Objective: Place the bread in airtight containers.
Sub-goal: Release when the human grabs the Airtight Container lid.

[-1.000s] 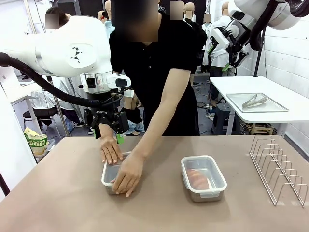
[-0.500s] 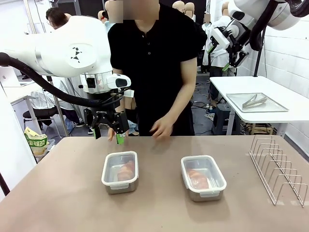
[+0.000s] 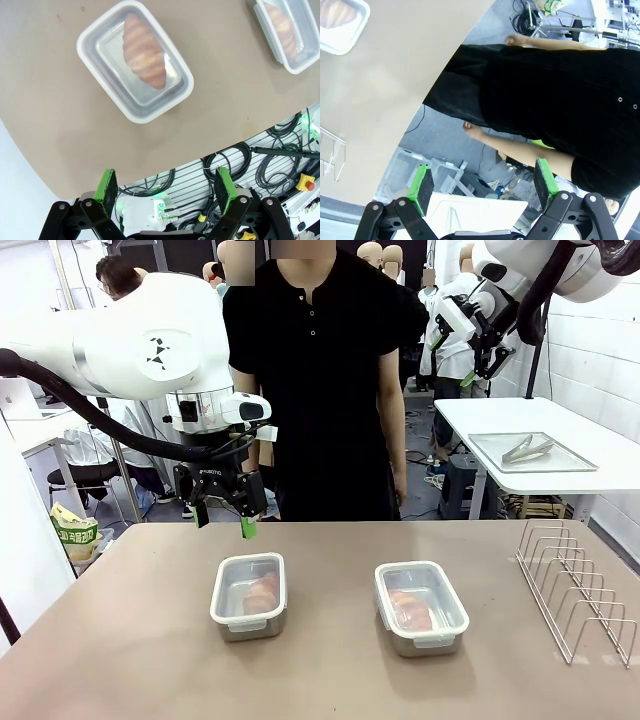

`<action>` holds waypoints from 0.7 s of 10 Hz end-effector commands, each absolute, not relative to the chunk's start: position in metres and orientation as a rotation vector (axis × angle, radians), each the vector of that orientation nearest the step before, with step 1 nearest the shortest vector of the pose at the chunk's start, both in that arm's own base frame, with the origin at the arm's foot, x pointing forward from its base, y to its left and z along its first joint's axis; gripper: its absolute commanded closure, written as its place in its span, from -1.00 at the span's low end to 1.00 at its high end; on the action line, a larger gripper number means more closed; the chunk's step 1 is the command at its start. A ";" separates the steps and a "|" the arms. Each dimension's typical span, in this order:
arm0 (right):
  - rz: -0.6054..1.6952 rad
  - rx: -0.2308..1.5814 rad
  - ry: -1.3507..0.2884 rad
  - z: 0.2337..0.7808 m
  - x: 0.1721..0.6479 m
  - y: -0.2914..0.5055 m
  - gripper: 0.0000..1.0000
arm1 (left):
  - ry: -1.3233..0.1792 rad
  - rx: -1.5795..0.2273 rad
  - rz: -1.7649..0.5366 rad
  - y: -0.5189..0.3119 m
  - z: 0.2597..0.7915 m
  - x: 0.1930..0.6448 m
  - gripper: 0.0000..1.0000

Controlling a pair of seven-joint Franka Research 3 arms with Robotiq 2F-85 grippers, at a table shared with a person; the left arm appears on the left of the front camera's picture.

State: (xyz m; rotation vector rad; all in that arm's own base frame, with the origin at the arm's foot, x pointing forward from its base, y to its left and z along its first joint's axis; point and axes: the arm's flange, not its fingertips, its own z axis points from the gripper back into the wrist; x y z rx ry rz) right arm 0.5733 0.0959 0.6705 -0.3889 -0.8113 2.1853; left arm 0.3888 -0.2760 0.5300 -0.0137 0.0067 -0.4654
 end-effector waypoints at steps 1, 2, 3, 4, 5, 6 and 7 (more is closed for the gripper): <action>2.179 -0.388 -0.821 0.671 0.573 0.096 -1.00 | 0.005 -0.006 -0.463 -0.275 0.532 0.389 -1.00; 2.179 -0.388 -0.821 0.671 0.573 0.096 -1.00 | 0.005 -0.006 -0.463 -0.275 0.532 0.389 -1.00; 2.179 -0.388 -0.821 0.671 0.573 0.096 -1.00 | 0.005 -0.006 -0.463 -0.275 0.532 0.389 -1.00; 2.179 -0.388 -0.821 0.671 0.573 0.096 -1.00 | 0.005 -0.006 -0.463 -0.275 0.532 0.389 -1.00; 2.179 -0.388 -0.821 0.671 0.573 0.096 -1.00 | 0.005 -0.006 -0.463 -0.275 0.532 0.389 -1.00; 2.179 -0.388 -0.821 0.671 0.573 0.096 -1.00 | 0.005 -0.006 -0.463 -0.275 0.532 0.389 -1.00; 2.179 -0.388 -0.821 0.671 0.573 0.096 -1.00 | 0.005 -0.006 -0.463 -0.275 0.532 0.389 -1.00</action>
